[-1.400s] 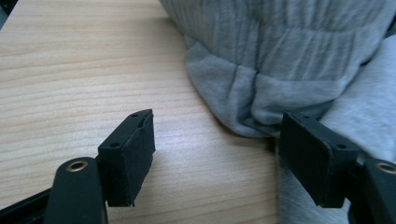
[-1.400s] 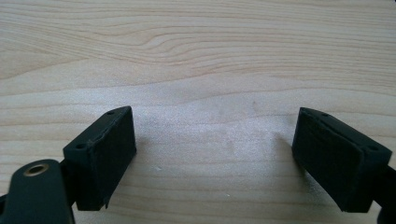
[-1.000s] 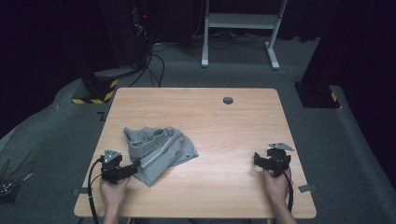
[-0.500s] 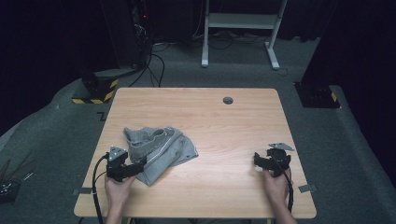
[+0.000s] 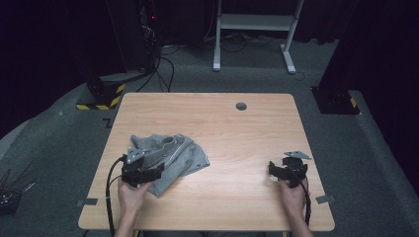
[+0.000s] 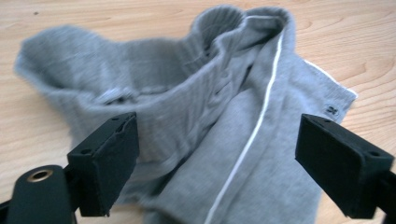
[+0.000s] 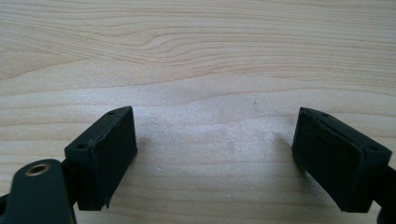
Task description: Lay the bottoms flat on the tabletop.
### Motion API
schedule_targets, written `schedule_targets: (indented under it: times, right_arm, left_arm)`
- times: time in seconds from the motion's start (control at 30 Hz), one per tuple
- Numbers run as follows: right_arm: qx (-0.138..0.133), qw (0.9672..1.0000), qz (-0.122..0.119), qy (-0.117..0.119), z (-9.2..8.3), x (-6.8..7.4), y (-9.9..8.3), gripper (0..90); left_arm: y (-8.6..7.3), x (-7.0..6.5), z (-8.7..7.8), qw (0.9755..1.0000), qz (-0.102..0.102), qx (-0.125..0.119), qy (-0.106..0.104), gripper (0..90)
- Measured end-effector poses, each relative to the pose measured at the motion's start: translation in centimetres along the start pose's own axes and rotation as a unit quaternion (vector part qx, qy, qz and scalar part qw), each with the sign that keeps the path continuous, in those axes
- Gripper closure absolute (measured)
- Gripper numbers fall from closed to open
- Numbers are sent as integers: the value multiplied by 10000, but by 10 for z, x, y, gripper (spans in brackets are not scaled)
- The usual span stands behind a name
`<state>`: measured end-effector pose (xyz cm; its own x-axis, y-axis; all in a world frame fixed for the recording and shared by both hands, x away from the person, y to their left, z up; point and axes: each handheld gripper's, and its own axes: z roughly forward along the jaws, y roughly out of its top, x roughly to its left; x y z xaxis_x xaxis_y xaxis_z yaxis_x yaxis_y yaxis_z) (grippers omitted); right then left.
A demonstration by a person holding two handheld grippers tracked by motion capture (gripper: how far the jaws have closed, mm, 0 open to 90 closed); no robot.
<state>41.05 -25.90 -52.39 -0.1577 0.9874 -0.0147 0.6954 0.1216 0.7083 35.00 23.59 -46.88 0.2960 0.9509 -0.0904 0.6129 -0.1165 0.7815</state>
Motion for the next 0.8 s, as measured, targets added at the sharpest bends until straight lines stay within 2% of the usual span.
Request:
schedule_targets:
  times: [0.17, 0.3, 0.43, 0.5, 0.6, 0.8]
  right_arm:
    - [0, 10000, 0, 0, 0, 0, 0, 137]
    - [-1, 10000, -2, -2, 0, 0, 0, 137]
    - [1, 10000, 5, -2, 0, 0, 0, 137]
    - [-1, 10000, 0, -1, 0, 0, 0, 137]
    - [0, 10000, 0, -1, 0, 0, 0, 137]
    - [-6, 10000, -4, -5, 0, 0, 0, 139]
  left_arm:
    - [12, -19, 11, 9998, 178, 80, -82, 124]
    - [17, -30, 29, 9989, 311, 349, -81, 115]
    - [17, -33, 50, 9979, 256, 600, -53, 112]
    - [14, -36, 61, 9962, 301, 818, 13, 109]
    - [11, -38, 74, 9942, 380, 999, 137, 104]
    - [5, -39, 81, 9933, 425, 1054, 227, 117]
